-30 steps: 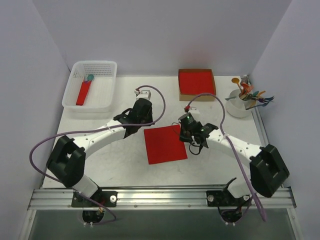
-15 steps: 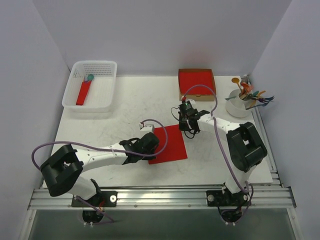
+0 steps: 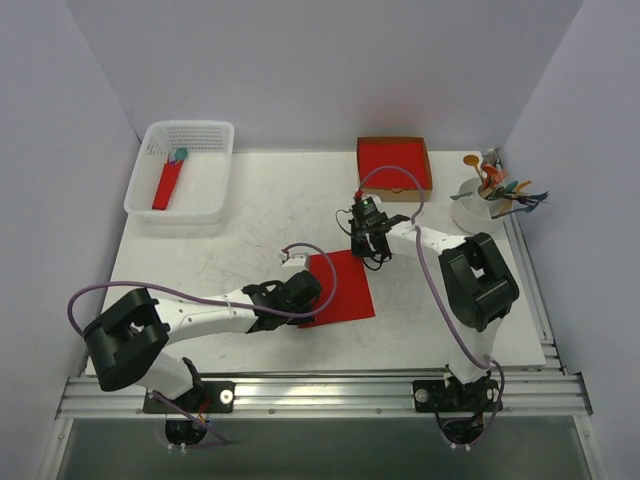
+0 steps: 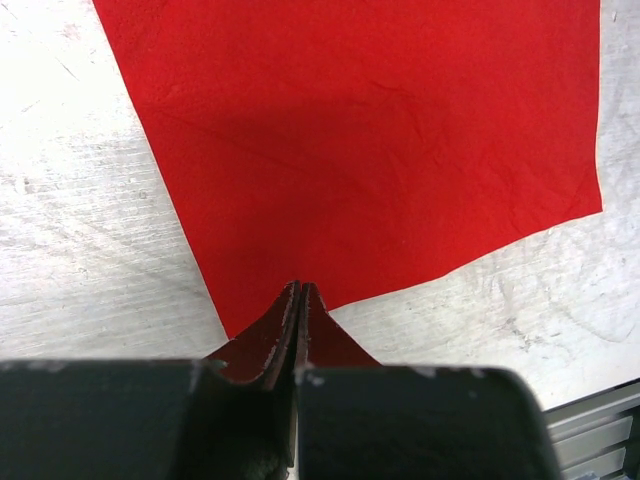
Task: Place the utensils on the paper napkin and roll it up
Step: Adjust the napkin at the center of the board.
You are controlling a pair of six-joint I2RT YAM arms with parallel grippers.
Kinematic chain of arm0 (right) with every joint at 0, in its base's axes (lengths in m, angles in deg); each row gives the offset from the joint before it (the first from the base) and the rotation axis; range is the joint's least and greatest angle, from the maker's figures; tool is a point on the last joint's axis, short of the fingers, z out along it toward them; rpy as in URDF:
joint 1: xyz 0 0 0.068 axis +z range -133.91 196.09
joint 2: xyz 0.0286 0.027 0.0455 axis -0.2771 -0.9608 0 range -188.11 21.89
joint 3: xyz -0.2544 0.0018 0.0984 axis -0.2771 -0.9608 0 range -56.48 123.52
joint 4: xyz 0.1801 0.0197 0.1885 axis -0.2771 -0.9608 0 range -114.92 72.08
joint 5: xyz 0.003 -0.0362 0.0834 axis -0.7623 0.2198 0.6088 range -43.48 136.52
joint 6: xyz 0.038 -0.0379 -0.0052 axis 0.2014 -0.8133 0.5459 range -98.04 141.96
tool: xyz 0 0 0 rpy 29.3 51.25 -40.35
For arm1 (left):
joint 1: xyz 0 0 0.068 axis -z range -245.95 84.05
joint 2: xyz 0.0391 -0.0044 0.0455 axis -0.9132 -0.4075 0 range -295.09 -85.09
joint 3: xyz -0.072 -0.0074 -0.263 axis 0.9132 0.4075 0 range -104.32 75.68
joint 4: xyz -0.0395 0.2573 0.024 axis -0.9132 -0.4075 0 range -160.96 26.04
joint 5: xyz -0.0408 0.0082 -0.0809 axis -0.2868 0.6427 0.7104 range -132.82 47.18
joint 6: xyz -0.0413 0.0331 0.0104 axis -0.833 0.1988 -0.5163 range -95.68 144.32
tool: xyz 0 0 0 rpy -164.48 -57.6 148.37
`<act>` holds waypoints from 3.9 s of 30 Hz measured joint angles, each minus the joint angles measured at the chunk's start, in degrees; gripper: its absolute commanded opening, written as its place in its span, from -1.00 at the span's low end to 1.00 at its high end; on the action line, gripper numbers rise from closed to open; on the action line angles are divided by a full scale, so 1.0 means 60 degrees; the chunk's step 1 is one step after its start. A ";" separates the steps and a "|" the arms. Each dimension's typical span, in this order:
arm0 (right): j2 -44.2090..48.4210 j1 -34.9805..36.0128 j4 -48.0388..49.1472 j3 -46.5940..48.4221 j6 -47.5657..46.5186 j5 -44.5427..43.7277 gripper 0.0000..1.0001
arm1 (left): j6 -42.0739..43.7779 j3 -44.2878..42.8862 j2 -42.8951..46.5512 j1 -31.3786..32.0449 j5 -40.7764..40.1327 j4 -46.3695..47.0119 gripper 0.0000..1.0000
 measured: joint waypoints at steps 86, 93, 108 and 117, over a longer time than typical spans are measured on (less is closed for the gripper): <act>0.3293 0.2222 0.0386 -0.4255 0.2335 -0.1931 -1.00 | 0.3472 -0.3727 -0.4036 -0.3796 0.0146 0.0583 -0.95; 0.3228 0.4521 0.0331 -0.4244 0.3829 -0.2273 -1.00 | 0.3931 -0.4011 -0.4240 -0.3920 0.0200 0.0583 -0.95; 0.1931 0.6237 0.0514 -0.2878 0.4703 -0.2040 -0.99 | 0.4408 -0.5005 -0.4677 -0.3942 0.1104 0.0579 -0.87; 0.2011 0.5887 0.0259 -0.2677 0.4288 -0.1847 -0.88 | 0.4466 -0.5646 -0.4146 -0.3945 0.1016 -0.0248 -0.36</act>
